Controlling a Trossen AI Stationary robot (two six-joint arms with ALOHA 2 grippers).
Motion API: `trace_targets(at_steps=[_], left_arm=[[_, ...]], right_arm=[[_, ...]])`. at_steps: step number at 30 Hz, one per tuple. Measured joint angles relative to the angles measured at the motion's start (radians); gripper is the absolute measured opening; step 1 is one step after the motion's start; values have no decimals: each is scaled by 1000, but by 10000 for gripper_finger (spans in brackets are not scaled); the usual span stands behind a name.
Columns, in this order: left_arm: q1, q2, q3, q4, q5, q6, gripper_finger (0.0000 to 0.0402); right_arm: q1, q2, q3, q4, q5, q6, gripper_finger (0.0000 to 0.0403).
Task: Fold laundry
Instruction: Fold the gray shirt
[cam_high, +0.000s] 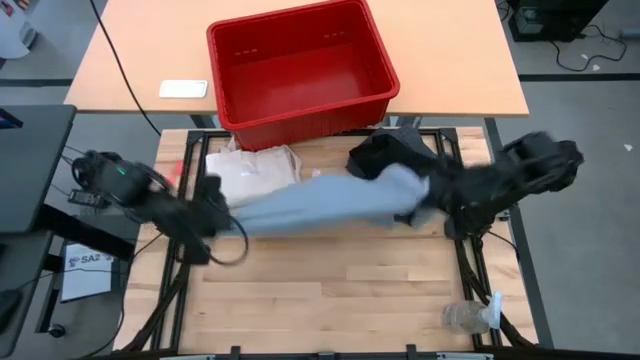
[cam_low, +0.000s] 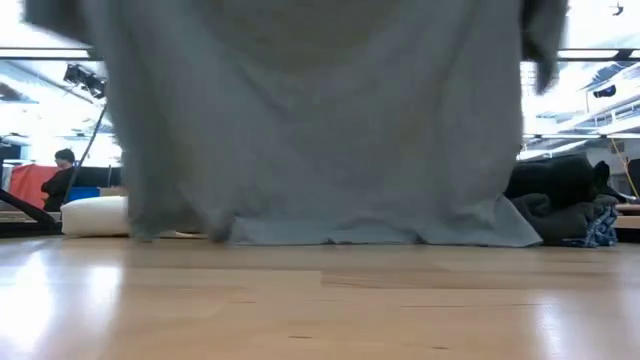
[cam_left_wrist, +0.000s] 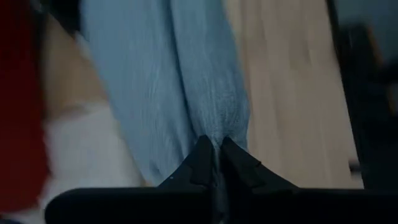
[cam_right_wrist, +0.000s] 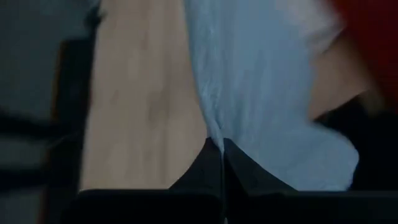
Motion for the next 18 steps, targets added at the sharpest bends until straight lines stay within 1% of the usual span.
trace_targets(at_steps=[3,5,7,10,13,16,18], left_arm=[[-36,1,-173,4,92,-96,21],[-71,2,-288,22,147,-177,21],[-111,2,-393,77,181,-247,21],[-172,2,-538,240,191,-326,21],[-215,8,-665,431,203,-391,24],[-243,27,-773,621,258,-455,36],[-255,41,-827,731,294,-484,47]], right_arm=[[69,1,-134,10,-96,96,2],[121,1,-244,56,-125,159,2],[170,2,-363,141,-144,213,2],[231,2,-552,344,-165,278,2],[271,15,-726,567,-165,342,2],[306,55,-844,697,-176,393,2],[329,87,-893,742,-210,413,2]])
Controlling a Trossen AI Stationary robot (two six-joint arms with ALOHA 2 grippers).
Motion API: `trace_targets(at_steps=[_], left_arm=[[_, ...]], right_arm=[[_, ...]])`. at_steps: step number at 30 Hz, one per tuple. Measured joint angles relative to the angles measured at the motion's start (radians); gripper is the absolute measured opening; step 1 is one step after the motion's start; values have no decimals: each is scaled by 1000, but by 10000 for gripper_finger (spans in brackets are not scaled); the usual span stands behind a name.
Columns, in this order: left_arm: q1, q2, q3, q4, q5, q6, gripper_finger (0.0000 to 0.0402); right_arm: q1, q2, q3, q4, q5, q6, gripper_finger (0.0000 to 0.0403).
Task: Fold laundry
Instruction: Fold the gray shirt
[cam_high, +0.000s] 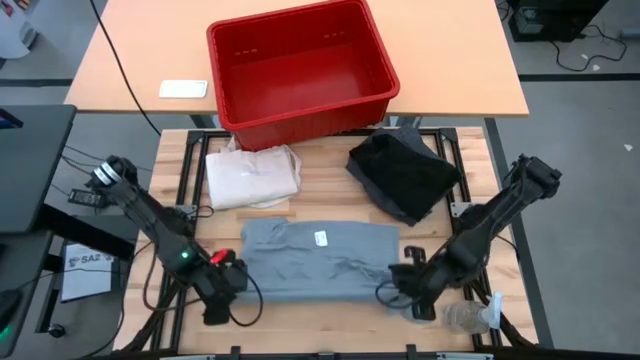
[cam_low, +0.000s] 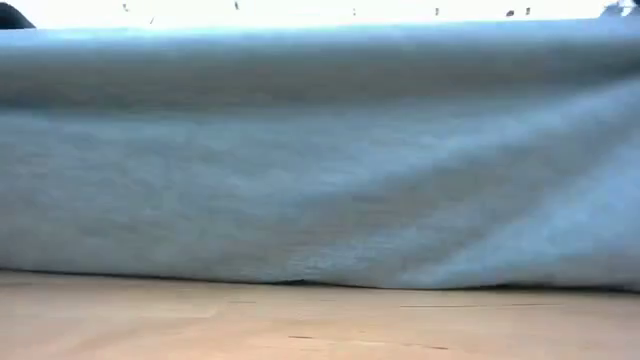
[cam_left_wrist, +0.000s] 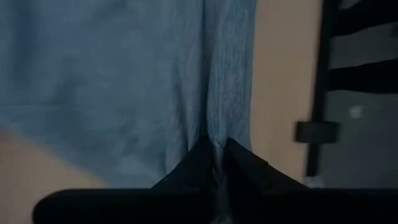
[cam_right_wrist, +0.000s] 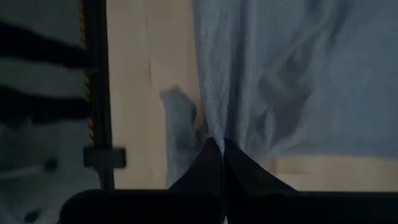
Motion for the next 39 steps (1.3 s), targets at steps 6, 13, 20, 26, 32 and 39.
trace_targets(at_steps=[6,13,20,26,32,39], left_arm=[[-33,39,-64,166,26,-46,82],[-10,45,-19,58,65,-25,88],[75,32,53,-159,28,21,43],[71,33,55,48,-47,66,40],[-8,81,42,324,-196,91,108],[-101,316,35,641,-209,233,188]], right_arm=[[41,104,-50,106,-121,8,3],[41,117,-27,117,-142,1,3],[-49,24,-30,91,-82,7,3],[-83,32,-46,114,-82,-10,6],[-77,37,-47,119,-54,40,6],[-77,38,-47,143,-21,55,6]])
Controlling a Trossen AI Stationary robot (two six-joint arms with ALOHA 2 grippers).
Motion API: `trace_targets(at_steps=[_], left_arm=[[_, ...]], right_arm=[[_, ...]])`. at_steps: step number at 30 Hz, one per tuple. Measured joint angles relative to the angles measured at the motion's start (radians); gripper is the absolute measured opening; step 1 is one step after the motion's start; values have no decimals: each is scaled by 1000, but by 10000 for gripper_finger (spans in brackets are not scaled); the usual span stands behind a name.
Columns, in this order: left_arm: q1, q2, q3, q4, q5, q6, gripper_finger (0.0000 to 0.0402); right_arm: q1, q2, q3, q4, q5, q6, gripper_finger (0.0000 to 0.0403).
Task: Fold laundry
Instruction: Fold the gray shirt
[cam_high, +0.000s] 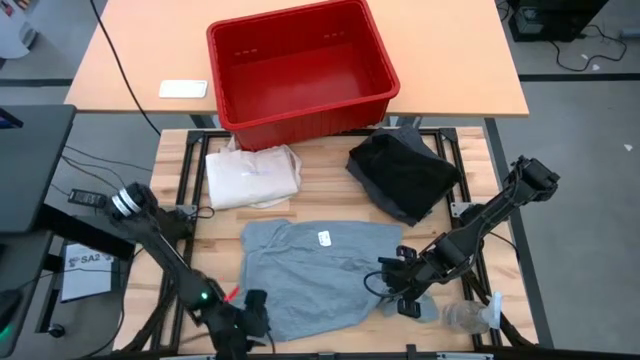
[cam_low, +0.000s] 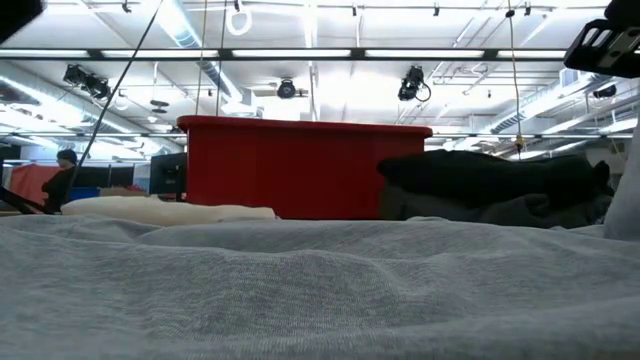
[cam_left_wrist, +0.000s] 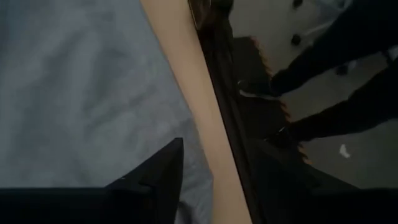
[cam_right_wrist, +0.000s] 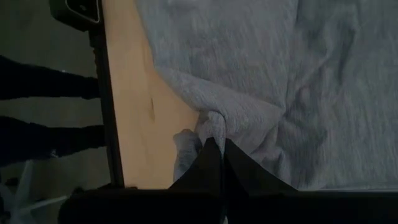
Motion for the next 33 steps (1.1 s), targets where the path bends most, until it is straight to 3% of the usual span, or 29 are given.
trace_targets(at_steps=[4,8,19,24,28,33], left_arm=[[-7,111,7,94,-15,18,197],[-7,190,8,188,-33,117,181],[15,280,14,85,-67,31,95],[19,252,13,50,24,-30,14],[8,178,7,-30,100,-79,6],[9,46,96,-258,93,-76,4]], right_arm=[[0,0,0,2,8,14,6],[0,0,0,2,-1,14,6],[16,0,0,-7,-45,35,5],[40,0,0,-25,-40,62,4],[58,0,3,-25,-55,94,3],[65,-1,34,-55,-38,119,2]])
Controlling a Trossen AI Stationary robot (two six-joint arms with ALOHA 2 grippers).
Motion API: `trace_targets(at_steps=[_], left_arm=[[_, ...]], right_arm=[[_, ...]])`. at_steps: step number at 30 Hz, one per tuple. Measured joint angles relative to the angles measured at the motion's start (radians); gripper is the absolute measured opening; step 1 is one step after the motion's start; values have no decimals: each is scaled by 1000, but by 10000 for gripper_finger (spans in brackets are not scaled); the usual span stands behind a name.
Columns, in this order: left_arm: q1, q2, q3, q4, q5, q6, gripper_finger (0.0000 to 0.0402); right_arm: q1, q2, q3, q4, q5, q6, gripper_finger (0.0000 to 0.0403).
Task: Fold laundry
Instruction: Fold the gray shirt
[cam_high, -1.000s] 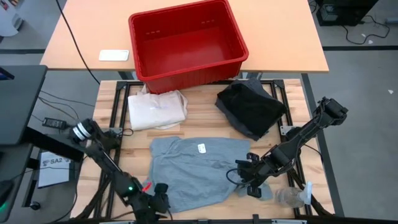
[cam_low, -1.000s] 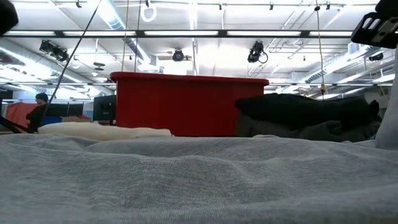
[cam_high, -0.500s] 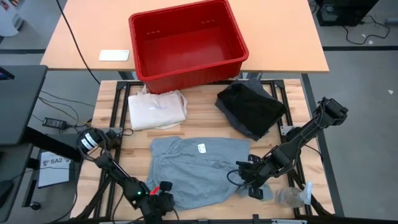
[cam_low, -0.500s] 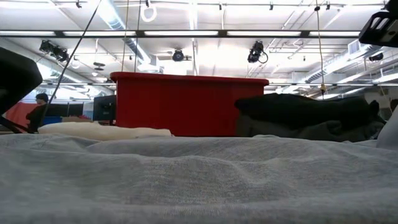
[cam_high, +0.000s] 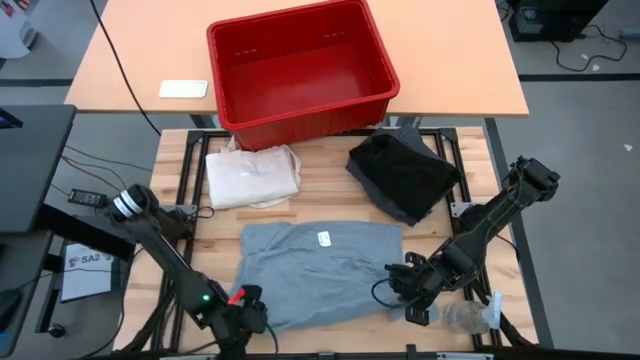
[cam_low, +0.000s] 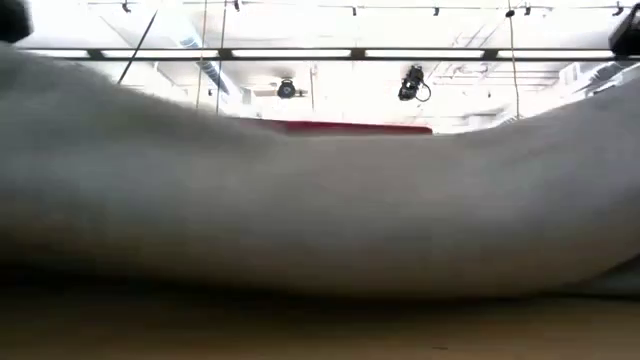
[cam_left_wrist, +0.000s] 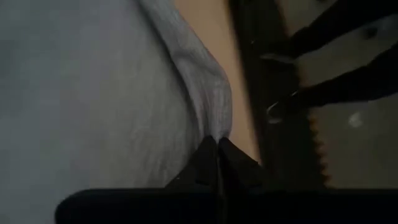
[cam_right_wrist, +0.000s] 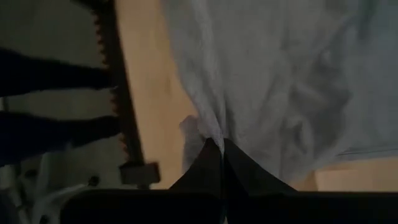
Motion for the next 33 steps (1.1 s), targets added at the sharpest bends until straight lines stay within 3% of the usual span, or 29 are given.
trace_targets(at_steps=[6,13,19,27,33], left_arm=[[61,-88,43,-307,-6,-33,2],[193,-185,42,-538,-11,-54,1],[333,-241,42,-613,-6,38,2],[537,-245,18,-679,4,213,10],[674,-244,-35,-664,5,291,12]], right_arm=[[-60,-1,41,-108,105,-1,2],[-179,-2,44,-210,121,-50,2],[-285,-2,44,-342,147,-111,2],[-454,-2,44,-365,205,-285,2],[-591,-2,21,-359,164,-384,2]])
